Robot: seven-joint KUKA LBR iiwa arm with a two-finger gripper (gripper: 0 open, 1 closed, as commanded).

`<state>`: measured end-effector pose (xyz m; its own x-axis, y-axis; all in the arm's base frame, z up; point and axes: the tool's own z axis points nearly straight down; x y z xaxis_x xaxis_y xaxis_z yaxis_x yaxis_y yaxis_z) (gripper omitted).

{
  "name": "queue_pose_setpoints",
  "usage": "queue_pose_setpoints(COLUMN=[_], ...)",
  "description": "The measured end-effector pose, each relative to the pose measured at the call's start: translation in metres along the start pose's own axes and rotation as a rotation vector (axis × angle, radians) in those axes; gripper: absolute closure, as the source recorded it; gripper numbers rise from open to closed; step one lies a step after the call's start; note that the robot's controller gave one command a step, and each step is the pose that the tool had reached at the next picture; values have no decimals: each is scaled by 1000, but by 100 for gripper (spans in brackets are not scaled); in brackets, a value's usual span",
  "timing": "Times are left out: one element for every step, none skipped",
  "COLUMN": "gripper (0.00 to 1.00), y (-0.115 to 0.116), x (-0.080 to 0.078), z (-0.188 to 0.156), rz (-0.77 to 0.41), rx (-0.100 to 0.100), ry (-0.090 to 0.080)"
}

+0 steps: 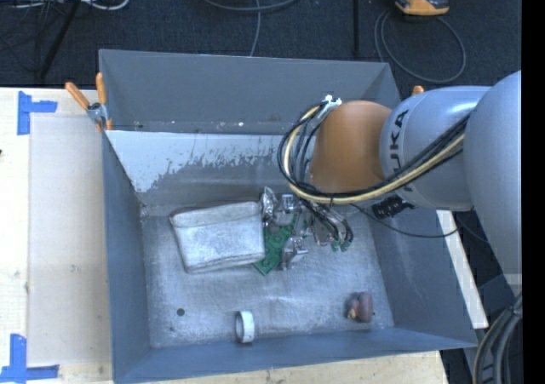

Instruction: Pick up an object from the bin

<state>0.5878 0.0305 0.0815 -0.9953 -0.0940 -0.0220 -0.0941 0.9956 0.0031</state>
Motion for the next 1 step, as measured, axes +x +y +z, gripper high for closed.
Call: queue_pose_setpoints(gripper=[100], y=[15], x=[-4], z=[-175], rz=[-283], rx=[1], ry=[13])
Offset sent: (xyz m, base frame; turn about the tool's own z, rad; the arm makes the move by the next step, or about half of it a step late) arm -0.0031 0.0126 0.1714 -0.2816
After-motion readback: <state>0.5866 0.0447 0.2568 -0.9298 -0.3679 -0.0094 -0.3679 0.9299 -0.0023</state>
